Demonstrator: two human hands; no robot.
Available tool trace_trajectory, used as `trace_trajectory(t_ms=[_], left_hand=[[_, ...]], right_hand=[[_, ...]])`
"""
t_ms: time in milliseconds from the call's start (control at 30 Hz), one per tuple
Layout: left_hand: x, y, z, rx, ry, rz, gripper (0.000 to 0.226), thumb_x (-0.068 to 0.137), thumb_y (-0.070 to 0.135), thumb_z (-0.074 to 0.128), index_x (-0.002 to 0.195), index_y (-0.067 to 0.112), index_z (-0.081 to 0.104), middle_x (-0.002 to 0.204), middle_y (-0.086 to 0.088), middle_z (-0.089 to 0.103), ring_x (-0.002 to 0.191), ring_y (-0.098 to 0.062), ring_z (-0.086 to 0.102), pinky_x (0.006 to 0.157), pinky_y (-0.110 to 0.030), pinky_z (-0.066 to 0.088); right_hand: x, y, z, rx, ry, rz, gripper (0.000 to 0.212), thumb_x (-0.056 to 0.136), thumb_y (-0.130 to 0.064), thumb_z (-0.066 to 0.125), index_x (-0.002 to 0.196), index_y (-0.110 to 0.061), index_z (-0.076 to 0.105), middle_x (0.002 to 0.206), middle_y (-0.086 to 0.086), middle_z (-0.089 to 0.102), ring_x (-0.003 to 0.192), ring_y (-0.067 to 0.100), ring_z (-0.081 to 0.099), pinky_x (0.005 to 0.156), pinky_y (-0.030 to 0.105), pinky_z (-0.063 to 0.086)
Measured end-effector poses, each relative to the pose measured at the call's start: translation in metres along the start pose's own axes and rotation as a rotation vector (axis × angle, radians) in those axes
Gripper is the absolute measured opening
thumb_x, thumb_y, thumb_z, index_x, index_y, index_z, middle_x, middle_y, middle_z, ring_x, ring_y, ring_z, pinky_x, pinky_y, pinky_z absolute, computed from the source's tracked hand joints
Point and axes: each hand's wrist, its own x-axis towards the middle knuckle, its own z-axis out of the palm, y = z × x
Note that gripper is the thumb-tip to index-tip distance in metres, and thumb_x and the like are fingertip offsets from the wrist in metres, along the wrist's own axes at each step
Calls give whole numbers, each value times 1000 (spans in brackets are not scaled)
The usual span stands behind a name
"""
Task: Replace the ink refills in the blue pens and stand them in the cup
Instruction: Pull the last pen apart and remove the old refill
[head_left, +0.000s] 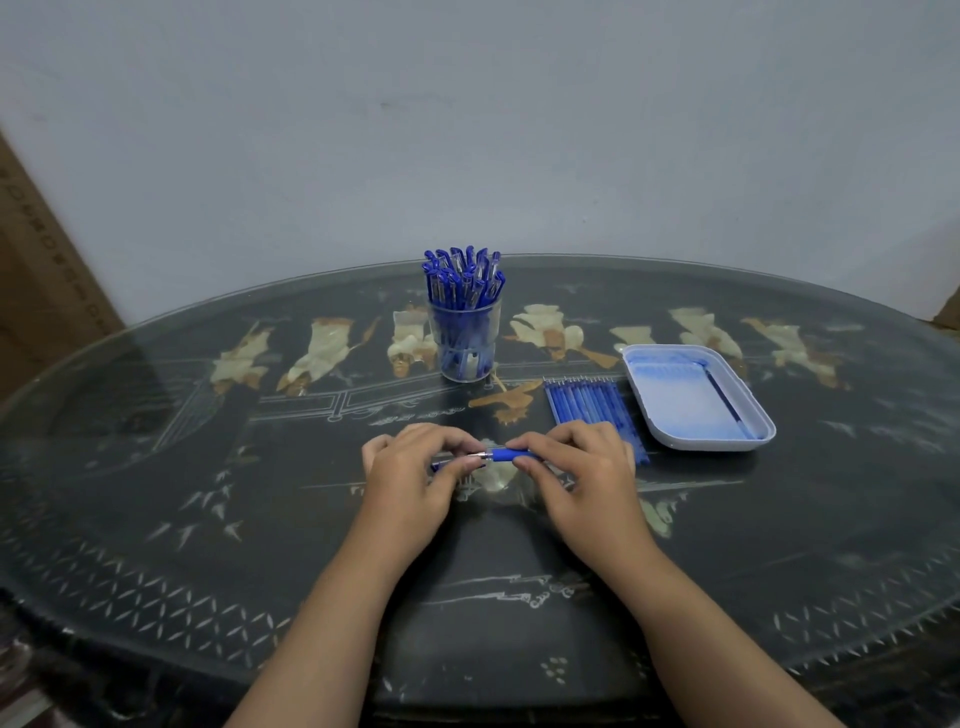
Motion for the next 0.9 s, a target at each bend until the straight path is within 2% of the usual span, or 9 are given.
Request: trace_trajectory(t_ms=[67,133,333,433,500,633,700,767,900], left_hand=[[-2,2,2,67,-6,-6,16,85,29,69,83,42,61,86,24,64,93,6,56,93,-31,29],[-3,2,4,140,-17,-4,13,90,31,59,80,39,58,83,24,61,91,5,53,88,-25,24],[-3,5,3,132,-27,-83,35,94,56,38,68,43,56,79,24,61,93,7,52,84,-29,20],[-2,8,2,13,-25,-66,18,78,63,55,93,52,59,97,29,63,100,5,57,96,-33,32],[-1,9,1,-65,-56,-52,32,74,50,69,104,49,58,102,28,63,102,0,60,98,-44,42],[2,9,0,-5,-23,-55,9,84,56,52,85,58,60,99,34,62,97,3,57,89,-52,45],[1,10,-1,-25,-40,-108,11,84,56,61,94,59,61,102,40,59,102,7,54,93,-48,45],[-1,9,-2,-69,-57,-152,37,79,42,75,112,48,60,100,35,62,102,6,57,92,-37,45],[0,10,-2,-112,-33,-142,15,84,22,72,80,36,68,81,18,69,87,1,62,74,-20,42]], right_hand=[[0,1,0,-16,7,-3,21,88,-46,55,101,-41,71,80,-17,52,83,7,42,79,37,36],[-1,0,0,-26,8,-13,19,88,-44,57,101,-41,71,81,-17,51,83,9,43,80,37,36],[0,-2,-2,11,42,-21,20,88,-44,55,102,-41,69,80,-18,51,82,7,43,79,36,37],[0,-1,-1,4,60,-6,20,88,-44,55,103,-41,69,80,-18,49,82,6,42,78,35,36],[0,-1,-2,-3,63,0,20,88,-45,55,103,-41,69,80,-17,49,81,7,43,78,35,35],[0,-1,-2,-13,38,-10,21,89,-47,54,103,-42,68,80,-17,49,82,8,43,79,36,36],[0,0,-1,-7,49,-2,21,89,-46,54,103,-41,69,80,-17,48,81,7,42,79,37,38],[0,0,-1,-5,52,-1,21,88,-46,55,103,-41,69,80,-17,48,81,7,42,78,38,38],[0,0,-1,-10,37,-7,22,88,-47,54,104,-42,68,80,-18,48,82,7,42,79,37,37]])
